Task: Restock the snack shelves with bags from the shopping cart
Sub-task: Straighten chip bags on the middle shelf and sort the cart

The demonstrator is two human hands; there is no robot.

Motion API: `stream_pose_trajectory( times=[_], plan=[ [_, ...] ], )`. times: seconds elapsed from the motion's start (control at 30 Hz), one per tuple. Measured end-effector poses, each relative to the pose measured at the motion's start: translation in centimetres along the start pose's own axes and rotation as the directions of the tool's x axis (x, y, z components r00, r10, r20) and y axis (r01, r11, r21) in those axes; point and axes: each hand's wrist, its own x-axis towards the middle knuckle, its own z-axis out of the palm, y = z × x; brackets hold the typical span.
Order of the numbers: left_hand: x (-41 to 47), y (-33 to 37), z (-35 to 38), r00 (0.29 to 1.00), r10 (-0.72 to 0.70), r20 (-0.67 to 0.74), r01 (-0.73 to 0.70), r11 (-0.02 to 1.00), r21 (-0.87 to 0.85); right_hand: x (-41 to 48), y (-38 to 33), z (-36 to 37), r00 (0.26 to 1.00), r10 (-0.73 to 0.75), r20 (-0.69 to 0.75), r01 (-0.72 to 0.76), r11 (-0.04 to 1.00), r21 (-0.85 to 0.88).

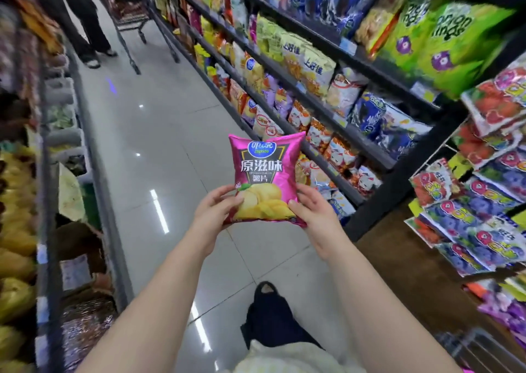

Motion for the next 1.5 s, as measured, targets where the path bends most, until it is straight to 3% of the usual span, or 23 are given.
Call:
stream_pose_trajectory(
  times=[0.33, 0.6, 0.8, 1.07, 1.3, 1.5],
  plan=[
    [20.2, 13.3, -1.4, 0.982, 0.123, -0.142, -0.129, 0.991, -0.032, 23.8, -9.8, 8.3, 0.984, -0.097, 0.152, 0.103, 0.994, -0.032],
    [34.5, 23.6, -3.1, 0.97, 0.206, -0.132, -0.209, 0.978, -0.01, 39.7, -17.0, 13.8, 0.969, -0.159, 0.189, 0.187, 0.972, -0.142],
    [46.4, 32.4, -3.1, 0.949, 0.312, -0.036, -0.311, 0.95, 0.034, 51.0, -21.5, 18.5, 0.966, -0.244, 0.091, 0.251, 0.965, -0.077],
    [62.2, 45.2, -1.0, 0.896, 0.397, 0.2, -0.426, 0.895, 0.131, 63.6, -29.8, 22.3, 0.923, -0.355, -0.146, 0.342, 0.934, -0.105],
    [71.7, 54.1, 5.9, 0.794, 0.415, 0.444, -0.535, 0.824, 0.188, 69.6, -37.3, 21.7, 0.81, -0.452, -0.375, 0.406, 0.892, -0.199],
    [76.9, 60.6, 15.0, 0.676, 0.458, 0.577, -0.63, 0.766, 0.13, 74.3, -45.5, 17.7, 0.649, -0.583, -0.489, 0.477, 0.812, -0.336]
  ],
)
